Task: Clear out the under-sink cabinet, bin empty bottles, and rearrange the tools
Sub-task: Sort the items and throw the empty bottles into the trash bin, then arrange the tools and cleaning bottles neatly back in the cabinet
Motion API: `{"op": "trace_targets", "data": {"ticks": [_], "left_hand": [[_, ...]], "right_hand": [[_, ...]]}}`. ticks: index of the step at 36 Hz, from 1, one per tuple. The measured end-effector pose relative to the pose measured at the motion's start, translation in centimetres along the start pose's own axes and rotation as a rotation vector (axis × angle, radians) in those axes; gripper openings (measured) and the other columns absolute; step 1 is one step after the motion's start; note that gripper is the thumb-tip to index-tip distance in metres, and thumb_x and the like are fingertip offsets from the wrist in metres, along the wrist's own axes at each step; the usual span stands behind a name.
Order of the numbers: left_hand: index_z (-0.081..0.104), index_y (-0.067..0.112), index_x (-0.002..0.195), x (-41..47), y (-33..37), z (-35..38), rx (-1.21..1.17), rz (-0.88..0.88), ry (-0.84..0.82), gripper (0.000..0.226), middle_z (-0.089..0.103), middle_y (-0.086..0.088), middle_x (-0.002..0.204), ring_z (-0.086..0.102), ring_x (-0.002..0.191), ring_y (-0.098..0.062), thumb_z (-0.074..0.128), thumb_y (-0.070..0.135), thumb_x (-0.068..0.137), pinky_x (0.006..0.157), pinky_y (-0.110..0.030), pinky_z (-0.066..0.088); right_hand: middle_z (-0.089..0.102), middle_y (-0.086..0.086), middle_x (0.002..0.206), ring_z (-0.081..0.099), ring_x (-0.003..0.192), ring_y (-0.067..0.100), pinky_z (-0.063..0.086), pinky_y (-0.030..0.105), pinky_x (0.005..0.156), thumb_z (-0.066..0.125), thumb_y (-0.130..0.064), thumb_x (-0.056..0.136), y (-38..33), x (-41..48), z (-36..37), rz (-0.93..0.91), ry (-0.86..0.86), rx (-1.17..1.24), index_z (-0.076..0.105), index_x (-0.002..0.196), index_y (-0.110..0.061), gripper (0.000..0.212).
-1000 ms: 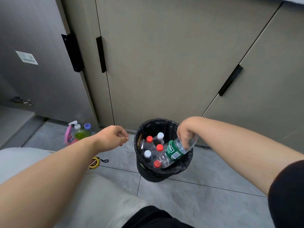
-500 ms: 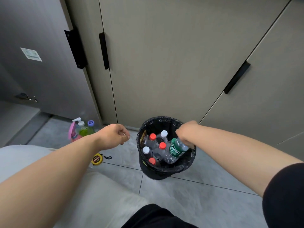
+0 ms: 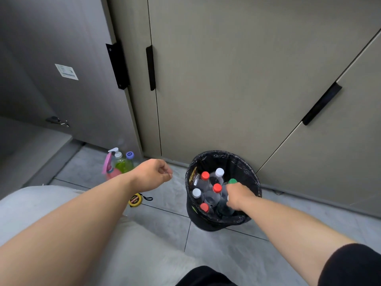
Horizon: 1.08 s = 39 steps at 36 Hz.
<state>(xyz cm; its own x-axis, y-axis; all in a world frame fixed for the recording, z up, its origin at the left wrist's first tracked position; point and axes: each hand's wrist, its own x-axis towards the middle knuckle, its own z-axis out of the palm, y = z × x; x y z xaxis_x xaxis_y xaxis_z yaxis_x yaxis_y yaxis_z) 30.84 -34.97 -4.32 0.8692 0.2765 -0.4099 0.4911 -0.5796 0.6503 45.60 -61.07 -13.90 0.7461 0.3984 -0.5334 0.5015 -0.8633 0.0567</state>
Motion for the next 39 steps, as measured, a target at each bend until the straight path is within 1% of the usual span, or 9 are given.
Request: {"op": "trace_targets", "data": {"ticks": [4,6,8,12,18,25,30,34,39], "left_hand": [[0.068,0.025,0.1,-0.4,-0.2,-1.8,-0.005,-0.001,0.047,0.006,0.069,0.009,0.095,0.065,0.089,-0.01,0.066,0.029,0.096,0.068,-0.018,0.046],[0.069,0.022,0.102,-0.7,-0.6,-3.8,-0.009,-0.034,0.078,0.011,0.072,0.003,0.098,0.068,0.093,-0.018,0.067,0.03,0.095,0.074,-0.027,0.054],[0.07,0.02,0.104,-1.1,-1.4,-6.3,0.024,-0.076,0.109,0.014,0.072,-0.001,0.1,0.069,0.095,-0.022,0.067,0.031,0.095,0.082,-0.033,0.056],[0.069,0.018,0.109,-2.4,-3.9,-11.8,0.172,-0.115,0.108,0.019,0.071,0.0,0.103,0.068,0.095,-0.024,0.066,0.032,0.096,0.08,-0.031,0.053],[0.069,0.017,0.117,-3.1,-8.8,-16.6,0.326,-0.2,0.117,0.026,0.066,0.004,0.106,0.058,0.094,-0.018,0.061,0.033,0.098,0.089,-0.03,0.048],[0.065,0.025,0.118,-2.5,-18.3,-17.6,0.175,-0.245,0.188,0.022,0.067,0.009,0.108,0.063,0.097,-0.015,0.063,0.033,0.097,0.088,-0.026,0.049],[0.066,0.026,0.113,-1.6,-23.9,-15.4,-0.058,-0.239,0.218,0.018,0.067,0.007,0.104,0.065,0.096,-0.014,0.069,0.027,0.095,0.091,-0.031,0.053],[0.065,0.029,0.112,-0.3,-27.2,-13.2,-0.239,-0.23,0.244,0.019,0.064,0.008,0.108,0.066,0.097,-0.01,0.07,0.025,0.094,0.085,-0.022,0.053],[0.064,0.026,0.112,2.1,-30.2,-10.1,-0.454,-0.276,0.279,0.026,0.062,-0.001,0.109,0.067,0.098,-0.022,0.073,0.014,0.091,0.083,-0.036,0.057]], "right_hand": [[0.062,0.002,0.111,0.065,0.1,0.028,0.045,0.033,0.069,0.062,-0.033,0.083,-1.0,0.5,-1.4,0.016,0.085,-0.116,0.063,0.108,-0.023,0.027],[0.06,-0.001,0.104,0.063,0.094,0.026,0.043,0.032,0.066,0.057,-0.046,0.084,-1.9,0.8,-3.2,-0.022,0.2,-0.101,0.062,0.101,-0.026,0.026],[0.059,-0.003,0.099,0.061,0.091,0.024,0.046,0.033,0.067,0.053,-0.047,0.086,-3.2,1.0,-5.1,-0.118,0.32,-0.067,0.06,0.092,-0.027,0.023],[0.052,-0.008,0.088,0.06,0.085,0.021,0.048,0.034,0.067,0.051,-0.041,0.089,-7.9,1.7,-8.6,-0.362,0.493,0.063,0.055,0.083,-0.029,0.014],[0.051,-0.01,0.093,0.058,0.084,0.016,0.052,0.036,0.08,0.055,-0.031,0.088,-17.3,3.9,-10.3,-0.615,0.299,0.24,0.057,0.089,-0.034,0.004],[0.044,0.0,0.115,0.06,0.104,0.027,0.051,0.038,0.088,0.061,-0.032,0.088,-28.7,9.8,-8.5,-0.606,0.092,0.227,0.051,0.127,-0.026,0.041],[0.036,0.008,0.135,0.063,0.106,0.039,0.049,0.038,0.074,0.061,-0.035,0.087,-33.1,13.6,-6.9,-0.547,0.099,0.062,0.038,0.138,-0.024,0.056],[0.035,0.007,0.127,0.061,0.101,0.035,0.045,0.036,0.064,0.063,-0.031,0.085,-35.1,15.4,-5.7,-0.597,0.288,-0.069,0.037,0.136,-0.024,0.058],[0.032,-0.001,0.145,0.048,0.124,0.027,0.053,0.04,0.076,0.059,-0.015,0.088,-38.7,17.1,-4.9,-0.853,0.263,-0.195,0.033,0.148,-0.04,0.07]]}}
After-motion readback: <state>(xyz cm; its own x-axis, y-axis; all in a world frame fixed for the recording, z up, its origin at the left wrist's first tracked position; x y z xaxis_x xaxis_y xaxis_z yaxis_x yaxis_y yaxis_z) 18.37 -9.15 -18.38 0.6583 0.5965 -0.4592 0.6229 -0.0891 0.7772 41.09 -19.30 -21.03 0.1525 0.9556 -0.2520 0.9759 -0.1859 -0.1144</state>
